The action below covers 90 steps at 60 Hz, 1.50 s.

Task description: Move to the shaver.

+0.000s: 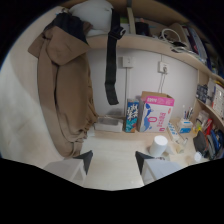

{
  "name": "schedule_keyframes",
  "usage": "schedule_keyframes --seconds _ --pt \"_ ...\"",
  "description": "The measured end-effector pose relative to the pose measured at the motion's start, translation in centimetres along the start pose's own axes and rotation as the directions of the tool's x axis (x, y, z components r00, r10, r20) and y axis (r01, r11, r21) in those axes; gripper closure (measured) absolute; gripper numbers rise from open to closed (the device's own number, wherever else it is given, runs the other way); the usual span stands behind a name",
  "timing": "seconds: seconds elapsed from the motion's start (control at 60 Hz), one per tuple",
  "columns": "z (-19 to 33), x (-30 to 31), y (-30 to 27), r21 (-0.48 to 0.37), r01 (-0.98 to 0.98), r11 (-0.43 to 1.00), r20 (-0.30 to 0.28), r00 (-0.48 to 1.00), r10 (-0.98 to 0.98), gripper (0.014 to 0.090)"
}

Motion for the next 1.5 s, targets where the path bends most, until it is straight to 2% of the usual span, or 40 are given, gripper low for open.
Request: schedule_keyframes --seconds 0.35,0.717,0.95,1.05,1.183,1.5 --pt "0.0 1.6 1.3 0.005 -0.001 1.000 -0.005 1.000 0.001 0.0181" --pt "1.5 11.9 12.1 -0.065 -0.003 0.998 -0.121 0.993 -0.004 0.0176" --pt "4.0 17.8 17.3 -0.106 -0.046 0.993 -0.168 0.985 0.028 0.0172" --pt "5.7 19.5 18.3 -0.118 -0.044 0.992 -0.173 0.985 0.023 0.0174" --pt "9.2 20.0 17.8 -0.104 -0.051 0.993 -0.131 0.991 0.037 0.0180" --pt "14.1 21.6 17.4 -0.127 -0.039 0.991 -0.130 0.991 0.023 0.0176"
